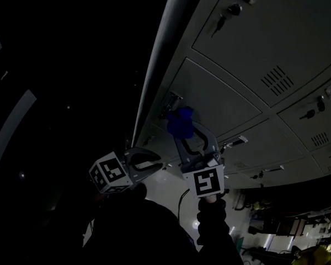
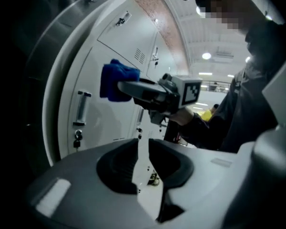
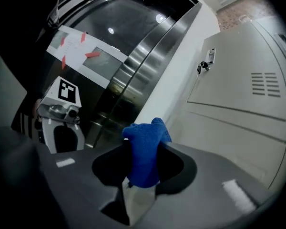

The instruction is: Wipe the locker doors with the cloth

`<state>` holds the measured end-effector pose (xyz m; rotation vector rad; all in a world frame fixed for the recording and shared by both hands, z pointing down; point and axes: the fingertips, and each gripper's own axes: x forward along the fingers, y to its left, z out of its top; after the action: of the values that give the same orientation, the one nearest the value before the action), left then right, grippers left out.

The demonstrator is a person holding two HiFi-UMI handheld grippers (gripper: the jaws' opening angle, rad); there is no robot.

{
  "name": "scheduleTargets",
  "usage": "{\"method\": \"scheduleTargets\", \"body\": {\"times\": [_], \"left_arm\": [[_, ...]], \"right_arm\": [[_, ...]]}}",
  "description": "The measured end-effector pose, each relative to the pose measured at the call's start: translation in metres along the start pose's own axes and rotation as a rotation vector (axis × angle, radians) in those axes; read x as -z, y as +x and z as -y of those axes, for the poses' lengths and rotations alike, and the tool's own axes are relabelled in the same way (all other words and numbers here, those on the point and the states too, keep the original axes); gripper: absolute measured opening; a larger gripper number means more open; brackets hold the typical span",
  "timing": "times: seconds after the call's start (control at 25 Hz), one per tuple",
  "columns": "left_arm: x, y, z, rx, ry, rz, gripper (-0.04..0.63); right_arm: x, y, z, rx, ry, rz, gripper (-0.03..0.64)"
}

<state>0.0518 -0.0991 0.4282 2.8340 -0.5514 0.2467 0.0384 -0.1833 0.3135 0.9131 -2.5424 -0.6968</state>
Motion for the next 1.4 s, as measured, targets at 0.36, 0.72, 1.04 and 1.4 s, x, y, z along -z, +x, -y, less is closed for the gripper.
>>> {"method": "scheduleTargets", "body": {"times": [0.36, 0.72, 1.04, 1.4], "left_arm": [[-0.003, -0.008, 0.008, 0.211, 0.038, -0.022, 0.046], [0.005, -0.023, 0.007, 0.284, 0.036, -0.034, 0.046], [0.017, -0.035, -0.004, 0.265, -0.002, -0.038, 0.046], [0.026, -0.038, -0.011, 0.252, -0.027, -0.057, 0.046]], "right_arm": [[-0.036, 0.038, 0.071, 0.291, -0.245, -0.232, 0.126], [-0.026, 0.07, 0.092, 0.39, -0.329, -0.365, 0.126], [0.018, 0.082, 0.06, 0.341, -0.299, -0.429, 0.126], [0.06, 0.085, 0.025, 0.299, -0.24, -0.467, 0.126]]}}
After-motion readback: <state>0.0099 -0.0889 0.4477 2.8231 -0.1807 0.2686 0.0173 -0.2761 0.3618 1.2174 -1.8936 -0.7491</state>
